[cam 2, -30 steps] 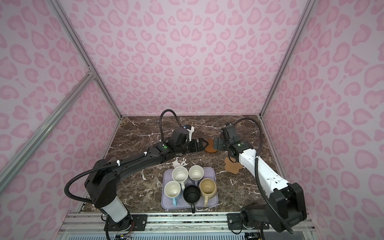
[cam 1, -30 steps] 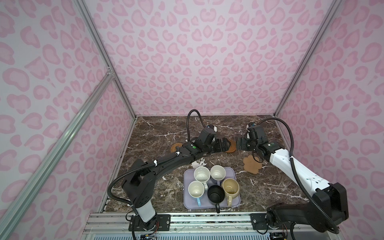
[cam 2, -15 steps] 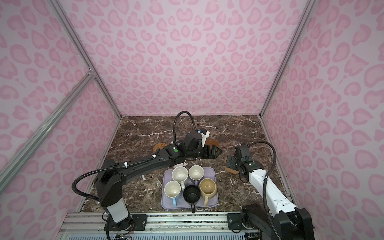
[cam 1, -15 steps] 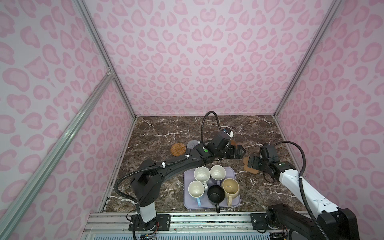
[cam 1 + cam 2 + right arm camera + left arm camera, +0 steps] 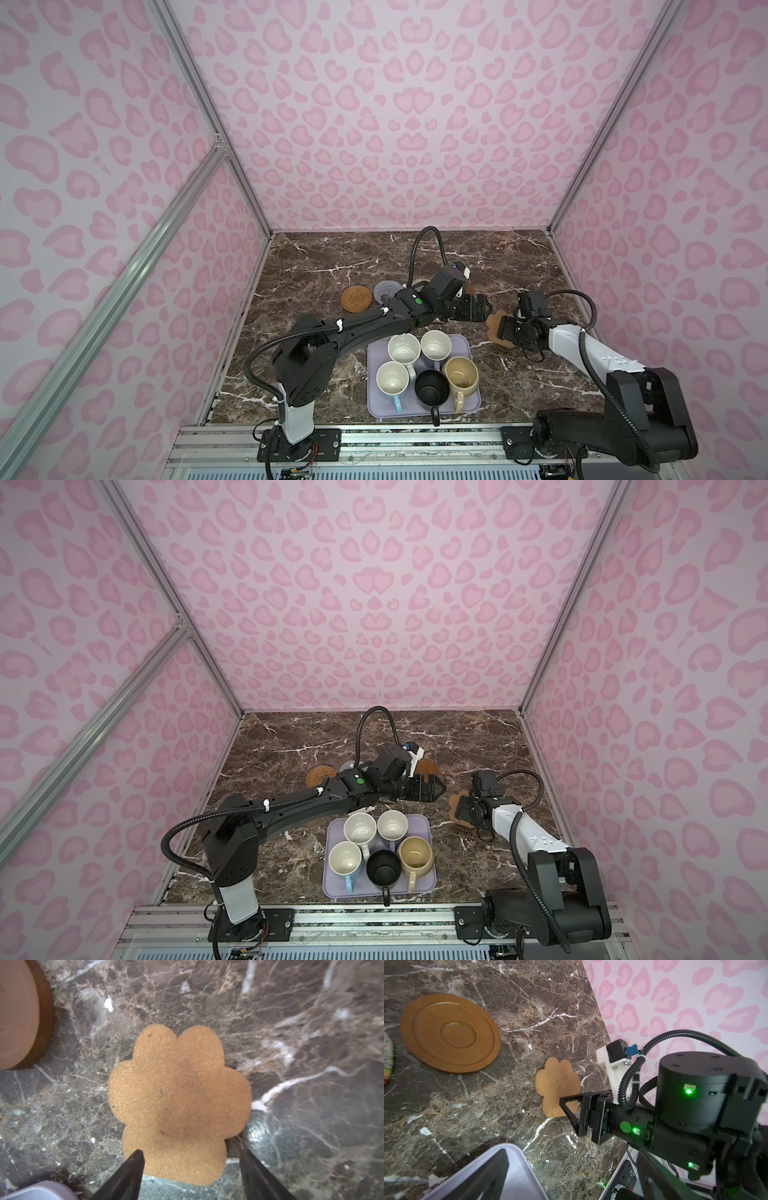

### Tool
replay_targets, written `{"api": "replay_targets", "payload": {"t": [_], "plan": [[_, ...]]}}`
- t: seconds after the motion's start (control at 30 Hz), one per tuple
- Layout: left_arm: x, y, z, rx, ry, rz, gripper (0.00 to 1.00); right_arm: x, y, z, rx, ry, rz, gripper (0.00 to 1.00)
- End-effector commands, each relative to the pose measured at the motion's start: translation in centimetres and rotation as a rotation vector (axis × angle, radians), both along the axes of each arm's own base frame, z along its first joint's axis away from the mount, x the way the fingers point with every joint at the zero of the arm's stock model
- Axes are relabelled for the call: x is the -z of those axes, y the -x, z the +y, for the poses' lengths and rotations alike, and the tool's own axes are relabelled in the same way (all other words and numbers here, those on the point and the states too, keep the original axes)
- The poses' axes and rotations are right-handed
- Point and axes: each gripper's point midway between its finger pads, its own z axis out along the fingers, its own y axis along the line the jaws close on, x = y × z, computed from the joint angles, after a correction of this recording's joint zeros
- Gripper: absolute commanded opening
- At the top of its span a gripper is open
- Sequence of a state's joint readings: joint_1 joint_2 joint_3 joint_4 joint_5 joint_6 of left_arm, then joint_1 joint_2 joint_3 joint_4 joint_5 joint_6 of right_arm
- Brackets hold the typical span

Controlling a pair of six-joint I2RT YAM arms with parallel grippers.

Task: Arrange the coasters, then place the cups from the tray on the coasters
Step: 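Press the right gripper on the cork paw coaster and slide it toward the wooden disc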

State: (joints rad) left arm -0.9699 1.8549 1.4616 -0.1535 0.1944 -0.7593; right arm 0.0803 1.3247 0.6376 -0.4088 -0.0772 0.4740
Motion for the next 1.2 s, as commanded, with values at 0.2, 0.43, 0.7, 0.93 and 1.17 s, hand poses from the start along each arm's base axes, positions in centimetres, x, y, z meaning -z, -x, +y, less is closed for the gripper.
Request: {"api": "replay_targets", "payload": {"t": [0.2, 0.43, 0.7, 0.93, 1.17], "plan": [[-0.7, -0.7, 0.1, 0.010, 0.019, -0.024, 0.97, 0.0, -0.2, -0.9, 0.028, 0.061, 0.036, 0.70], [-0.4, -1.3, 1.4, -0.009, 0.016, -0.024, 0.97, 0.9, -0.2, -1.2, 0.019, 0.057, 0.104, 0.66], [-0.2, -1.4, 2.6, -0.028, 0.007, -0.031, 0.97, 0.9, -0.2, -0.5, -0.002, 0.073, 0.121, 0.60], [0.0, -1.5, 2.7, -0.030, 0.007, -0.030, 0.97, 1.7, 0.5, -0.3, 0.001, 0.074, 0.142, 0.58], [-0.2, -1.5, 2.8, -0.036, 0.009, -0.031, 0.97, 2.0, -0.2, -0.2, -0.003, 0.074, 0.143, 0.58]]}}
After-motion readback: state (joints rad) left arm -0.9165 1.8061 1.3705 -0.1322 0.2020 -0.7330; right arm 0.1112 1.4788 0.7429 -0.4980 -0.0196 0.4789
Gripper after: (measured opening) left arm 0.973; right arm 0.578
